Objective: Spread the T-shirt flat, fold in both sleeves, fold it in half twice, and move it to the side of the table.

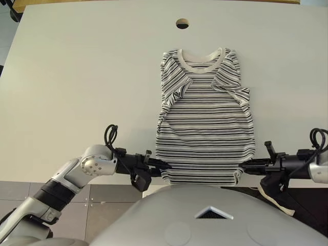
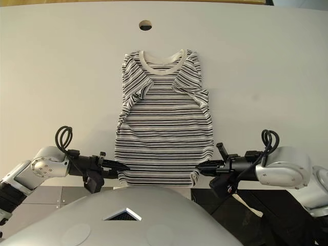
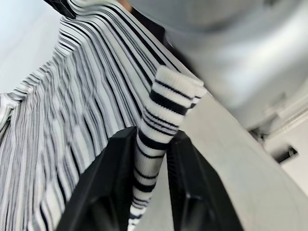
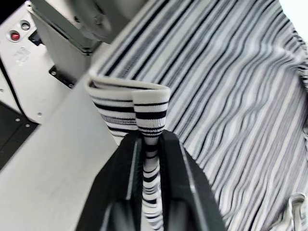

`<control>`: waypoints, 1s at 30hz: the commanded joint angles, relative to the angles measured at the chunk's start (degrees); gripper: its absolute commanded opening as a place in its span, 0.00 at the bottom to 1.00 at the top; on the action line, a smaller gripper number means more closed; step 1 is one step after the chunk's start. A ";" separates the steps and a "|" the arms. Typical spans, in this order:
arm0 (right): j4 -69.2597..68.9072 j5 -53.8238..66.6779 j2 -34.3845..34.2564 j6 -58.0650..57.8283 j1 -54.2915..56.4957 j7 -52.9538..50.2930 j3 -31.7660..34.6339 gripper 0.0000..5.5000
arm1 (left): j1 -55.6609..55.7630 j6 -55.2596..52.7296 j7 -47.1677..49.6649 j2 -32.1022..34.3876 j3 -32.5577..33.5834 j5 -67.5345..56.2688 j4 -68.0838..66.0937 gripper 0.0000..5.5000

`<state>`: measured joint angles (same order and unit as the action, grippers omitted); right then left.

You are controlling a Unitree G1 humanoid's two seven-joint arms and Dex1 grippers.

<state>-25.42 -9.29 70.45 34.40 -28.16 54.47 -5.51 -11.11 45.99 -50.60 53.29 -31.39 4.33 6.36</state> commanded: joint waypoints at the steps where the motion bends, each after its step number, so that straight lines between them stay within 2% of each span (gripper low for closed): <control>1: 2.07 -0.52 -1.85 -0.16 -0.86 -1.42 0.52 0.02 | -0.91 -1.10 -0.15 0.29 1.40 -3.11 1.27 0.07; 3: 3.00 -1.11 -2.73 0.19 -1.74 -2.36 0.52 0.02 | -1.05 -1.16 -0.14 -0.14 1.65 -3.85 1.03 0.02; 7: 4.14 -1.56 -4.90 0.42 -3.56 -4.56 1.11 0.02 | -1.02 -1.24 0.25 -1.57 2.82 -7.91 1.24 0.02; 9: 5.54 3.92 -7.43 0.20 -3.43 -6.63 3.02 0.02 | -0.12 -1.75 1.11 -2.99 4.88 -11.28 0.97 0.02; 12: 10.32 10.51 -12.42 1.85 0.03 -10.52 5.86 0.02 | 1.70 -1.87 2.97 -5.64 8.63 -14.09 -0.79 0.02; 14: 15.15 12.82 -17.49 1.47 6.35 -14.81 7.84 0.02 | 5.23 -4.89 6.70 -10.02 12.03 -15.24 -3.32 0.02; 17: 22.74 8.04 -24.85 -2.61 17.90 -22.49 7.65 0.02 | 12.18 -11.04 13.00 -16.97 15.78 -13.03 -9.39 0.02; 21: 31.67 0.57 -31.96 -5.14 28.11 -30.50 5.28 0.02 | 20.48 -14.54 17.96 -22.50 16.87 -6.54 -20.40 0.02; 30: 51.96 -17.35 -39.54 -7.08 44.05 -47.95 -1.28 0.02 | 41.94 -10.24 28.44 -32.08 14.70 8.10 -55.12 0.02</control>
<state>22.76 -24.13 32.27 28.16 12.79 8.79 -5.06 26.51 35.54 -24.77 22.11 -16.56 9.98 -42.49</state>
